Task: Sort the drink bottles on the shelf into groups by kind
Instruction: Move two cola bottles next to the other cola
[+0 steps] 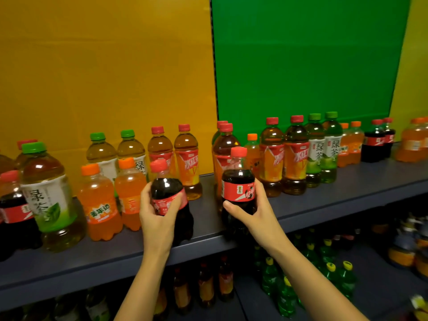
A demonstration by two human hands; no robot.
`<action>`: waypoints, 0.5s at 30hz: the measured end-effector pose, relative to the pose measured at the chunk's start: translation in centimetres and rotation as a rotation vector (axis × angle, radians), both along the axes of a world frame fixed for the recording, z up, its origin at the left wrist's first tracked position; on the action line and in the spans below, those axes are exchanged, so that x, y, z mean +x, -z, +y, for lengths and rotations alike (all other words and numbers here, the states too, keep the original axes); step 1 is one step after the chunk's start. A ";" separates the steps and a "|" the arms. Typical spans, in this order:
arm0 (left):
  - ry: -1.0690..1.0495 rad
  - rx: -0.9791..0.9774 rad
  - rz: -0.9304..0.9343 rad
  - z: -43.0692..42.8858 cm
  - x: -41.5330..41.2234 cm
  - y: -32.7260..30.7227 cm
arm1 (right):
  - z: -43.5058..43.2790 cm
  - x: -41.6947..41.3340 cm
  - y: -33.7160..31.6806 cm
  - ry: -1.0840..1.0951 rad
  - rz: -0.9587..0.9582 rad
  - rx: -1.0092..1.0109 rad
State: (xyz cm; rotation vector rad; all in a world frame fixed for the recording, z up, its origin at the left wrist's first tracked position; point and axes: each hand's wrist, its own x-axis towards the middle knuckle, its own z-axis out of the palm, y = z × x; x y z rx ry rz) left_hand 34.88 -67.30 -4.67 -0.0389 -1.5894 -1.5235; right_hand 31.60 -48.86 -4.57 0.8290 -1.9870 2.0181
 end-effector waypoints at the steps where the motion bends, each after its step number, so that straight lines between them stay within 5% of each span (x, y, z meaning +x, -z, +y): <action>1: 0.018 0.015 0.002 0.8 -0.1 -0.2 | 1.0 -0.1 -0.1 0.005 0.002 -0.003; 15: 0.218 0.063 0.038 21.2 -5.1 -1.8 | 21.5 -3.0 -0.7 0.173 0.009 -0.020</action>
